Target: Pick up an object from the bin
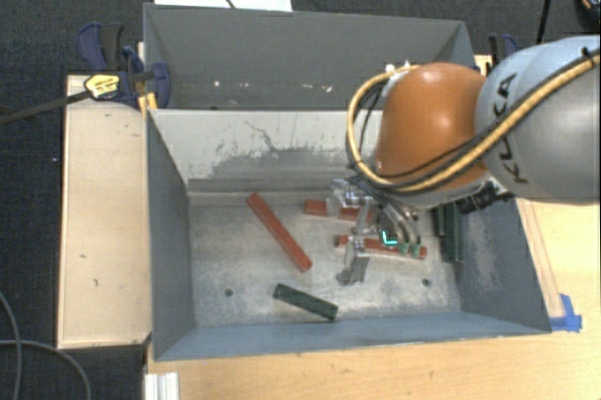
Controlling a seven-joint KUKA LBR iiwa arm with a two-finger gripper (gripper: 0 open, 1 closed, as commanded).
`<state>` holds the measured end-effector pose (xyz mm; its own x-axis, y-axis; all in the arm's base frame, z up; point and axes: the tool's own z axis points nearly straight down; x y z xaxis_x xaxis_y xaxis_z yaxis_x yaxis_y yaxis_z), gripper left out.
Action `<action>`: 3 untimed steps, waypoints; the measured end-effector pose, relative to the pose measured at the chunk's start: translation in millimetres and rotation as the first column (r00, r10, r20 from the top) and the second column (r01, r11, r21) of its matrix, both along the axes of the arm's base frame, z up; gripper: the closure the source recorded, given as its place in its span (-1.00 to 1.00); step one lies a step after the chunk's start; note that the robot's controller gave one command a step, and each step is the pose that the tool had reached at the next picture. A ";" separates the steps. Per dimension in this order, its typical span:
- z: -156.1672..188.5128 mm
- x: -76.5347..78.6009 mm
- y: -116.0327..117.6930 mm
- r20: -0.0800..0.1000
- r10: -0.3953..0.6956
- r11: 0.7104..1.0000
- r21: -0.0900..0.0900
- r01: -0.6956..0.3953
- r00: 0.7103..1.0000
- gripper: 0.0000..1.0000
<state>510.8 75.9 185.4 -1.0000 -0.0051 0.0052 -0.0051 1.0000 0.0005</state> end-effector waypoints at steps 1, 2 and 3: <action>-119.4 38.1 19.7 0.001 0.027 1.000 0.000 -0.027 1.000 -1.00; -115.0 39.2 19.4 0.006 0.027 1.000 0.001 -0.027 1.000 1.00; -115.0 39.3 19.4 0.006 0.026 1.000 0.001 -0.026 1.000 -1.00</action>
Offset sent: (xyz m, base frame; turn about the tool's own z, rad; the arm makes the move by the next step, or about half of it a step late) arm 0.0387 0.0195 -0.1154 -0.0312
